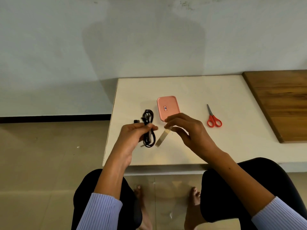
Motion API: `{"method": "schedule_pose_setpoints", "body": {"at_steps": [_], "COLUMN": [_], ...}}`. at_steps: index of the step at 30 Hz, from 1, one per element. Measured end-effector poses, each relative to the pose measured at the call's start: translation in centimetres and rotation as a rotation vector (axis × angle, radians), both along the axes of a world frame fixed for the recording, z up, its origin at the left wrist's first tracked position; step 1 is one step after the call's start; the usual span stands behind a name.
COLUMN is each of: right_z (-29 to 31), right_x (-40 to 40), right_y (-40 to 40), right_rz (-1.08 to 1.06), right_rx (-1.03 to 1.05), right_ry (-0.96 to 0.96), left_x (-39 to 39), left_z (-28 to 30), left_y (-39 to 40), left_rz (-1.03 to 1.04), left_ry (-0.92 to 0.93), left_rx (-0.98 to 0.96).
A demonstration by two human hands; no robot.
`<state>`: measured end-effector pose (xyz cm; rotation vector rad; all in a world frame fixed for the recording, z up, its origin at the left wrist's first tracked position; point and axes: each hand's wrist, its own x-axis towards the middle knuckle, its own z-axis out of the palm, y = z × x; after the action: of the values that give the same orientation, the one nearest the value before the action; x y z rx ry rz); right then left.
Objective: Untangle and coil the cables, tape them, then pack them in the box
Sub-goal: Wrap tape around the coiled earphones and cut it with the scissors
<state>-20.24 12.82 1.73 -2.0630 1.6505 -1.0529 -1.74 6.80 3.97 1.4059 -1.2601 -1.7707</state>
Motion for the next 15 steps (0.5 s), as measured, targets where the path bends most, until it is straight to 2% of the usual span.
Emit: {"method": "schedule_pose_setpoints", "body": {"at_steps": [3,7,11,15], "right_z": [0.2,0.0,0.4,0.8], "right_x": [0.4,1.1,1.7,2.0], "right_y": [-0.1,-0.1,0.2,0.4], "right_rz": [-0.024,-0.155,-0.233,-0.291], "right_rx": [-0.019,-0.031,0.043,0.209], "right_ry": [-0.015,-0.096,-0.207,-0.142], "left_x": [-1.1,-1.8,-1.9,-2.1], "left_z": [0.5,0.5,0.4,0.3], "left_y": [0.4,0.4,0.3,0.4], "left_rz": [-0.097,-0.054,-0.007,-0.022], "left_ry": [0.212,0.418,0.472,0.443], "left_rx": [0.163,0.276,0.308,0.306]}}
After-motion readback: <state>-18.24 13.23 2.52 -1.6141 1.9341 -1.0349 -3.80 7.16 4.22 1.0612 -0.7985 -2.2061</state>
